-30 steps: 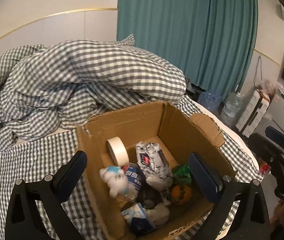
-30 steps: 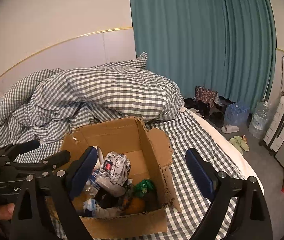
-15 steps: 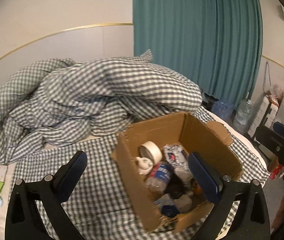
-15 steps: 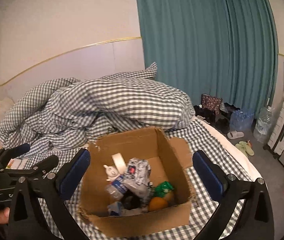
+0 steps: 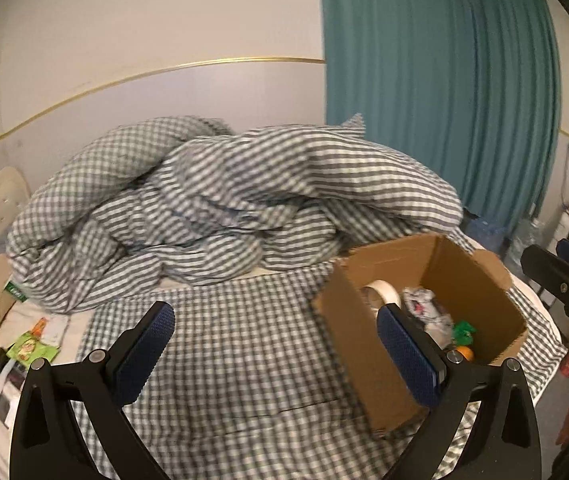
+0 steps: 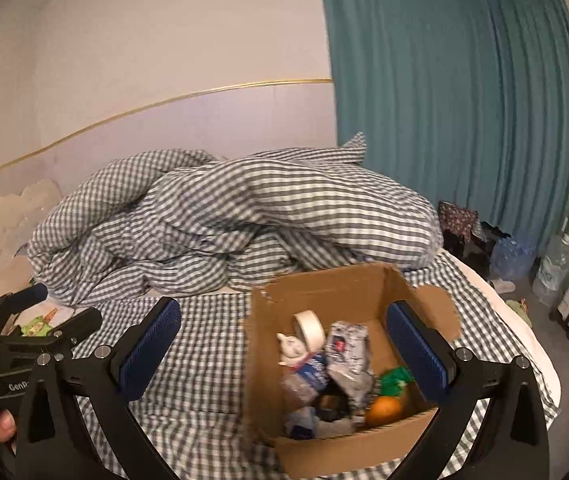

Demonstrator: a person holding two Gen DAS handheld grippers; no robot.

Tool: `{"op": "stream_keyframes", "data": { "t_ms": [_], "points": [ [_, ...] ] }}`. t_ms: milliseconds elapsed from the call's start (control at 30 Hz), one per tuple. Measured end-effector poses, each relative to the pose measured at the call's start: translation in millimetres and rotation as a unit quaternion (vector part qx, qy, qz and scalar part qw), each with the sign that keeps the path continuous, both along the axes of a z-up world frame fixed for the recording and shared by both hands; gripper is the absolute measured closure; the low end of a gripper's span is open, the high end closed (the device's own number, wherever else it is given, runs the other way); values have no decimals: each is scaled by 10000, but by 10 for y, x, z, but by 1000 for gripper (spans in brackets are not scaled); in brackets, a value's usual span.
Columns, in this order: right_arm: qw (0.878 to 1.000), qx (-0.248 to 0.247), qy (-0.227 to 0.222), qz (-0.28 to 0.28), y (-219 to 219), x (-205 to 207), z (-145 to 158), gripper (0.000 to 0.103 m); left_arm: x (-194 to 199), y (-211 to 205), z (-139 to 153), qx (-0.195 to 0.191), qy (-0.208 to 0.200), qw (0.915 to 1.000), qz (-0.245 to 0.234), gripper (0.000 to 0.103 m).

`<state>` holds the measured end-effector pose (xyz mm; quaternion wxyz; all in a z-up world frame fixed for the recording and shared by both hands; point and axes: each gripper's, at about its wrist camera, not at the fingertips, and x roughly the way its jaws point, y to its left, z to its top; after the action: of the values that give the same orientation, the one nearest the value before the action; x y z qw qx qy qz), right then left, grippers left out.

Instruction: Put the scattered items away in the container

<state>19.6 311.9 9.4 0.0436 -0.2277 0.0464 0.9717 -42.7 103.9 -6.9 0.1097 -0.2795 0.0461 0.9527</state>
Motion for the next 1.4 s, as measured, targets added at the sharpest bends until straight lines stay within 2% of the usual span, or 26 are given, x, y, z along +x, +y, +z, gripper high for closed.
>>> {"op": "stream_keyframes", "data": {
  "t_ms": [433, 800, 1067, 1400],
  "points": [
    [9968, 326, -102, 720, -957, -174, -33, 0, 100, -1071, 53, 243, 25, 9946, 1005, 0],
    [9927, 511, -250, 1062, -1517, -300, -167, 0, 236, -1637, 49, 352, 13, 9882, 1493, 0],
    [9897, 637, -354, 1234, -1683, -330, -257, 0, 239, -1703, -11, 341, -50, 9871, 1562, 0],
    [9906, 568, -366, 1186, -1614, -354, -267, 0, 241, -1643, -18, 320, -69, 9879, 1514, 0]
  ]
}}
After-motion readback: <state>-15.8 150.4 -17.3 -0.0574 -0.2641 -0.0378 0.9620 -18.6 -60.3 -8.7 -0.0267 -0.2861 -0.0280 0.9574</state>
